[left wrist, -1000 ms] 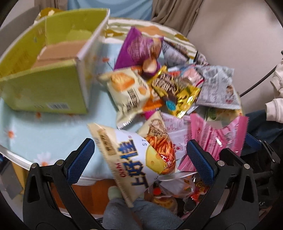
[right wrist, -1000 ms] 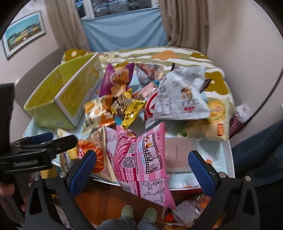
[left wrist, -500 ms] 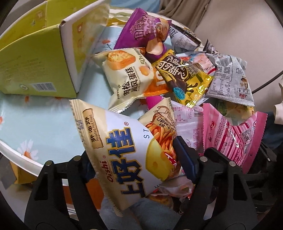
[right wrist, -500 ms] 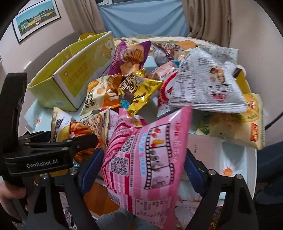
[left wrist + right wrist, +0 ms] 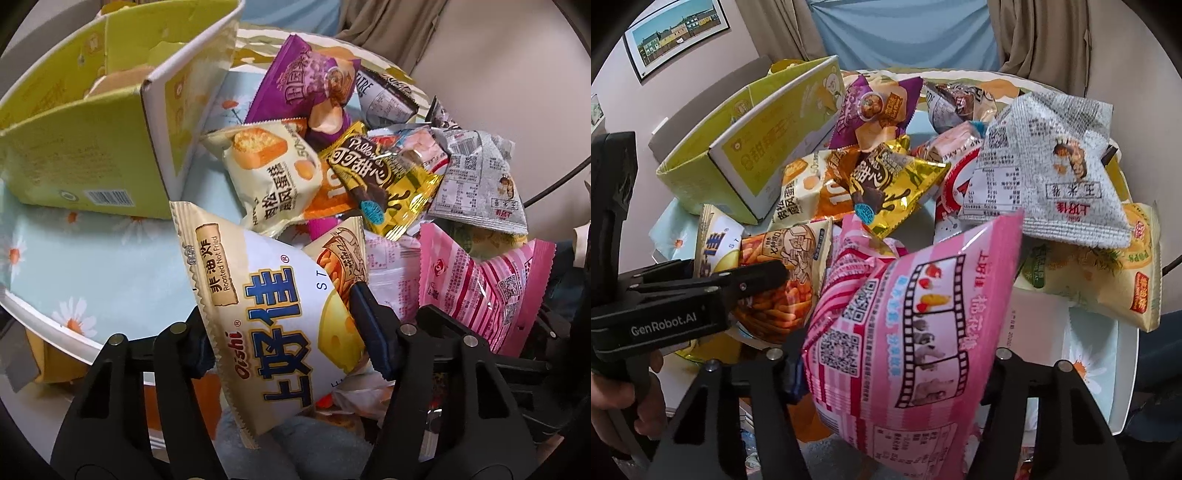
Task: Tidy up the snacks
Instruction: 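Carry both bags into the yellow box and open both tools to release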
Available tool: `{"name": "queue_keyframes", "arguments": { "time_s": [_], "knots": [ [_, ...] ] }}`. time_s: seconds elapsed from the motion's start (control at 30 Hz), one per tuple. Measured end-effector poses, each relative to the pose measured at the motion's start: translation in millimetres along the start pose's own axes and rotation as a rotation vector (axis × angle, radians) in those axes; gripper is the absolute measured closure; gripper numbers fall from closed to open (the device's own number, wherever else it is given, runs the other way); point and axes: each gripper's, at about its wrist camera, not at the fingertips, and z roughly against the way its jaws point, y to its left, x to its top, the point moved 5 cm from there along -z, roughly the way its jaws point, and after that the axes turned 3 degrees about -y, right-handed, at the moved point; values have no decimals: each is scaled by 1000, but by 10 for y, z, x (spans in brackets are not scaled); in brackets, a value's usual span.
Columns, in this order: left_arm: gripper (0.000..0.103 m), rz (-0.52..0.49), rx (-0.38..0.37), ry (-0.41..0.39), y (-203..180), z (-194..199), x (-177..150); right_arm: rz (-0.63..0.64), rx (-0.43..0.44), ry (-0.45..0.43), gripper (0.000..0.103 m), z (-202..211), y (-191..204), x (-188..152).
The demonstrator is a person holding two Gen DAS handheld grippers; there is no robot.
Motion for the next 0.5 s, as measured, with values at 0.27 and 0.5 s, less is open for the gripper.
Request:
{"name": "queue_keyframes", "arguments": {
  "time_s": [0.27, 0.5],
  "knots": [
    [47, -8, -5, -29, -28, 247, 89, -16, -5, -27, 47, 209, -8, 78],
    [48, -9, -2, -80, -95, 569, 177, -8, -5, -66, 47, 419, -17, 201]
  ]
}}
